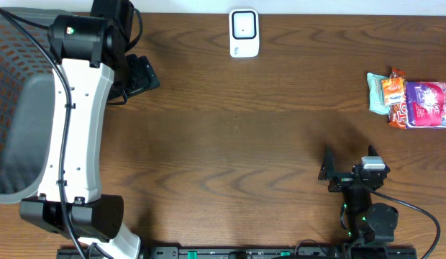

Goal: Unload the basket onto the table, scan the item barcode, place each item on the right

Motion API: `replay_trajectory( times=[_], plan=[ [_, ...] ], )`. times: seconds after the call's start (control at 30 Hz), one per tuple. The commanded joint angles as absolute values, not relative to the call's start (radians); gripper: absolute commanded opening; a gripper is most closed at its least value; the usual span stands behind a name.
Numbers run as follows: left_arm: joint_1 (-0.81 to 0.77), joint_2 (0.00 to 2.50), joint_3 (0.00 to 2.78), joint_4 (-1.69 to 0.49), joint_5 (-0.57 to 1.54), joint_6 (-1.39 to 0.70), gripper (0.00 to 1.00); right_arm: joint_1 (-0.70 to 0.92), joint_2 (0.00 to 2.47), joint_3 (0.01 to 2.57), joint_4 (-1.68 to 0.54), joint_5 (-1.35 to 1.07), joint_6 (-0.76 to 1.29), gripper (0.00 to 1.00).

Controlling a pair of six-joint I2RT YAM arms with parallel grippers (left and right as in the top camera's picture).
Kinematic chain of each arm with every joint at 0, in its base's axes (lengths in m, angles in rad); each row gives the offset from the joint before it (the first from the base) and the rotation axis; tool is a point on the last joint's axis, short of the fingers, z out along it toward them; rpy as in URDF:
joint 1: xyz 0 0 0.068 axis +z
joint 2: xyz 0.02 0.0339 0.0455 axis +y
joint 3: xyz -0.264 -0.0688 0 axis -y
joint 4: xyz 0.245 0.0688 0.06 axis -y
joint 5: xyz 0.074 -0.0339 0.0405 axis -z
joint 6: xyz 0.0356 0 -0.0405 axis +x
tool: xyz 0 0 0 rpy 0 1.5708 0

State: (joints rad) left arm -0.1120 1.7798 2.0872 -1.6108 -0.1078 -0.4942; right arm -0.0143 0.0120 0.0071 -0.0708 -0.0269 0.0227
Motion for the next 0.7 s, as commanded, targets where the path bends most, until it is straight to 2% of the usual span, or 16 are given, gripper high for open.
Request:
replay_trajectory(
  times=[0.0, 0.2, 0.37, 0.67],
  plan=[
    [-0.113, 1.721, 2.091, -1.680, -0.112, -0.494, 0.98, -0.021, 0.006, 0.006, -0.075, -0.028, 0.040, 0.99],
    [-0.180, 1.621, 1.990, -1.659, -0.125, -0.506, 0.98, -0.021, 0.006, 0.006, -0.075, -0.028, 0.040, 0.99],
    [-0.215, 1.475, 1.738, -1.497, -0.143, -0.506, 0.98, -0.021, 0.006, 0.006, -0.075, -0.028, 0.040, 0.99],
    [-0.213, 0.924, 0.876, -0.844, -0.142, -0.335, 0.98, -0.021, 0.006, 0.006, -0.075, -0.028, 0.040, 0.99]
  ],
)
